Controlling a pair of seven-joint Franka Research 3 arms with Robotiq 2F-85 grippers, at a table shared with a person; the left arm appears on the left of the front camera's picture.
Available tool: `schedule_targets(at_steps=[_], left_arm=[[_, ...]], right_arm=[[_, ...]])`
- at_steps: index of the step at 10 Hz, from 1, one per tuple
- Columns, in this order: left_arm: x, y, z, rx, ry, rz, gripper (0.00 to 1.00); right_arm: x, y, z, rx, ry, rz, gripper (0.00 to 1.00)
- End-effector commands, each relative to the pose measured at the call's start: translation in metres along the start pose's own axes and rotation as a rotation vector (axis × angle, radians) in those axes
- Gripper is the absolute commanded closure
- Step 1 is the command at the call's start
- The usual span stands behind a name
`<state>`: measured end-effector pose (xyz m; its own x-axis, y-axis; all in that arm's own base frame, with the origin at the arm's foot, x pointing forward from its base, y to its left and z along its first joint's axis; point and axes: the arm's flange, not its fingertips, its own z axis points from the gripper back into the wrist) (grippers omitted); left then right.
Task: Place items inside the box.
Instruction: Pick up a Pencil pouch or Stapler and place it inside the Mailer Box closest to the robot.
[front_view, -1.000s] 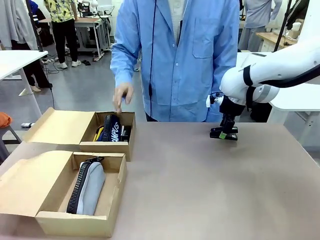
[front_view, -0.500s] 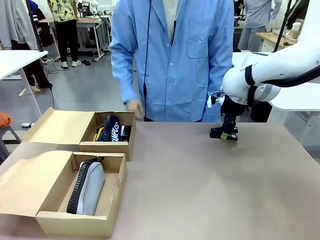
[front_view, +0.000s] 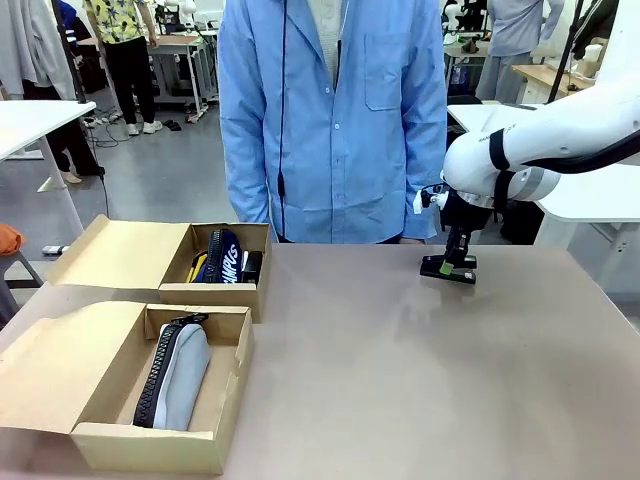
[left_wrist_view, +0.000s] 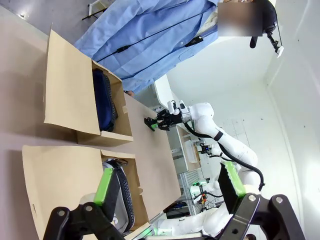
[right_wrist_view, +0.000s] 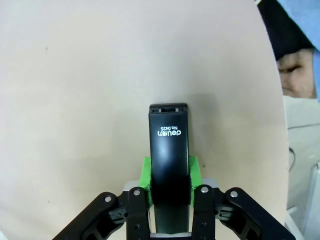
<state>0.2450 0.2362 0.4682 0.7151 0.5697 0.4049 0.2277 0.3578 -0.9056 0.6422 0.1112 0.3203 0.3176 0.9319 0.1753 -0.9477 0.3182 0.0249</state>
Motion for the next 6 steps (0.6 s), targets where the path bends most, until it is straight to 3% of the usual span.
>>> schedule_targets(at_steps=[1, 3, 4, 5, 6], left_arm=[[-0.001, -0.001, -0.001, -0.021, -0.01, -0.019, 0.0], [-0.001, -0.001, -0.001, -0.021, -0.01, -0.019, 0.0], [-0.001, -0.001, -0.001, -0.021, -0.01, -0.019, 0.0], [-0.001, -0.001, -0.001, -0.021, -0.01, -0.019, 0.0], [-0.001, -0.001, -0.001, -0.021, -0.01, -0.019, 0.0]], right_arm=[[0.0, 0.007, 0.007, 0.008, 0.034, -0.023, 1.0], [0.0, 0.016, 0.015, 0.024, 0.012, -0.076, 1.0], [0.001, 0.029, 0.03, 0.046, -0.01, -0.206, 1.0], [0.003, 0.069, 0.066, 0.186, -0.055, -0.351, 1.0], [-0.001, 0.113, 0.092, 0.195, -0.046, -0.53, 1.0]])
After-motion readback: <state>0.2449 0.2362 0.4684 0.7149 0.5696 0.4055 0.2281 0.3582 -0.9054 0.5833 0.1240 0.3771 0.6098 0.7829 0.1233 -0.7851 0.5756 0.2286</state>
